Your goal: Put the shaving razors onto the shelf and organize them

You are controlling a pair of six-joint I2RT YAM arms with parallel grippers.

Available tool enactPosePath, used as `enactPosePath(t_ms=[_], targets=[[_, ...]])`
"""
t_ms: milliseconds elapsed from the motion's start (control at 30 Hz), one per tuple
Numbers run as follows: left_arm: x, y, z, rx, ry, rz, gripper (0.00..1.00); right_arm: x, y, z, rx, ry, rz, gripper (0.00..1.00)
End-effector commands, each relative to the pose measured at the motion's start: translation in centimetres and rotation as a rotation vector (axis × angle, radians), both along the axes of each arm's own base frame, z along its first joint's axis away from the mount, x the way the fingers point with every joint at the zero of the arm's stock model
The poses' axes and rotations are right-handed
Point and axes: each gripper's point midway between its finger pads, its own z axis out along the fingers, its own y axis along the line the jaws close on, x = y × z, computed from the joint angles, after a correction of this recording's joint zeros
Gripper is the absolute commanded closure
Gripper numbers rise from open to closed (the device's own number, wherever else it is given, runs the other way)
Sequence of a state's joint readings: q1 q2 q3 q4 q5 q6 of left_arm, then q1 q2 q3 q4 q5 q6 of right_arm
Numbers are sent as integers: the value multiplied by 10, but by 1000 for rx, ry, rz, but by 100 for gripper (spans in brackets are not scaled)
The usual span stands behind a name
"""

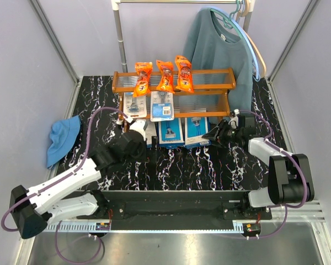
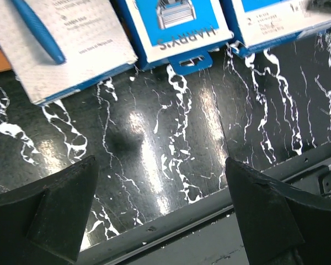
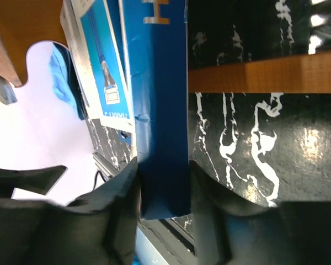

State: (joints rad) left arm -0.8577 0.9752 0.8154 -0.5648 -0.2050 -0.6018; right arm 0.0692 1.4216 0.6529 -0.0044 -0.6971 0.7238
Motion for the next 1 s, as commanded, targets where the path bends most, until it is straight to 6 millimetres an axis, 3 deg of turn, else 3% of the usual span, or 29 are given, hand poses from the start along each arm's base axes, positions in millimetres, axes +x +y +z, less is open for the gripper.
enactPosePath(t_ms=[0,233,433,633,700,833,967], targets=[[4,-23,12,-46,-40,-49,1,25,1,28,8,-128,-6,49],[-1,-77,16,-73,-67,-176,2,25,0,28,7,-126,-15,37],[-7,-141,18,-69,-98,-316,10,26,-1,28,2,-122,-26,30],[-6,-196,-5,-99,-76,-442,22,28,-1,31,8,-126,-28,29],[-6,-208,-9,-111,-77,-479,27,28,0,32,9,-128,-25,29],[-1,-233,-29,-103,-46,-521,48,27,1,32,12,-126,-20,28],[8,-247,-43,-78,-41,-522,51,26,1,32,14,-126,-19,28]])
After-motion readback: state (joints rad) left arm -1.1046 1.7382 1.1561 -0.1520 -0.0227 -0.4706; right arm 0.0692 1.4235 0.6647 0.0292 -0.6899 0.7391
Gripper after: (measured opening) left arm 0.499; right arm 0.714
